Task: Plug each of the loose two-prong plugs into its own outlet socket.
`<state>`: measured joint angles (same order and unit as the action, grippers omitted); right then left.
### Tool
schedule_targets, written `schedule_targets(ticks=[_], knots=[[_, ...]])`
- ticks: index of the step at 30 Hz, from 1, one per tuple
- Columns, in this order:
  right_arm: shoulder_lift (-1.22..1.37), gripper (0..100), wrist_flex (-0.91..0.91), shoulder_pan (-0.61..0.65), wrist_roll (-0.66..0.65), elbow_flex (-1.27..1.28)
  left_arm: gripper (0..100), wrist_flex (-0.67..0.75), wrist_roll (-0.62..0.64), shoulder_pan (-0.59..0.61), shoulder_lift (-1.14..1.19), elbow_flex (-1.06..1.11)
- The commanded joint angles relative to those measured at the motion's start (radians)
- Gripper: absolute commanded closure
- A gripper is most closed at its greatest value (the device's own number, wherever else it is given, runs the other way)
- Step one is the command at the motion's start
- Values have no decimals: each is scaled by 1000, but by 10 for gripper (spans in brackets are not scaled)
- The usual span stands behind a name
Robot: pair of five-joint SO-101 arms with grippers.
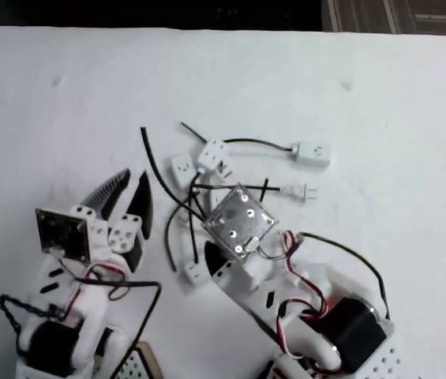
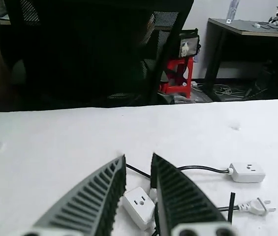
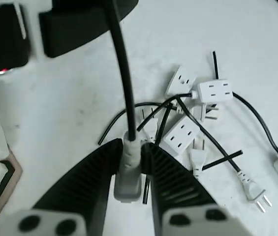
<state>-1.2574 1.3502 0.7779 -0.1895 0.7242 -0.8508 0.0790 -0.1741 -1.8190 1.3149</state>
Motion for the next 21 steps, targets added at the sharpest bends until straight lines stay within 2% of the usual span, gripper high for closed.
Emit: schedule_targets(ticks=[1, 8, 11, 15, 21], knots=[[-70, 980, -136, 12, 9, 60, 895, -98, 11, -54, -5, -124], [-240, 981, -321, 13, 9, 273, 895, -109, 6, -176, -5, -147], [-266, 981, -335, 15, 8, 316, 895, -112, -3, -251, -5, -143], [-265, 981, -334, 22, 8, 322, 895, -123, -120, -340, -5, -135], [-265, 981, -315, 117, 5, 324, 895, -180, -157, -441, -5, -140]])
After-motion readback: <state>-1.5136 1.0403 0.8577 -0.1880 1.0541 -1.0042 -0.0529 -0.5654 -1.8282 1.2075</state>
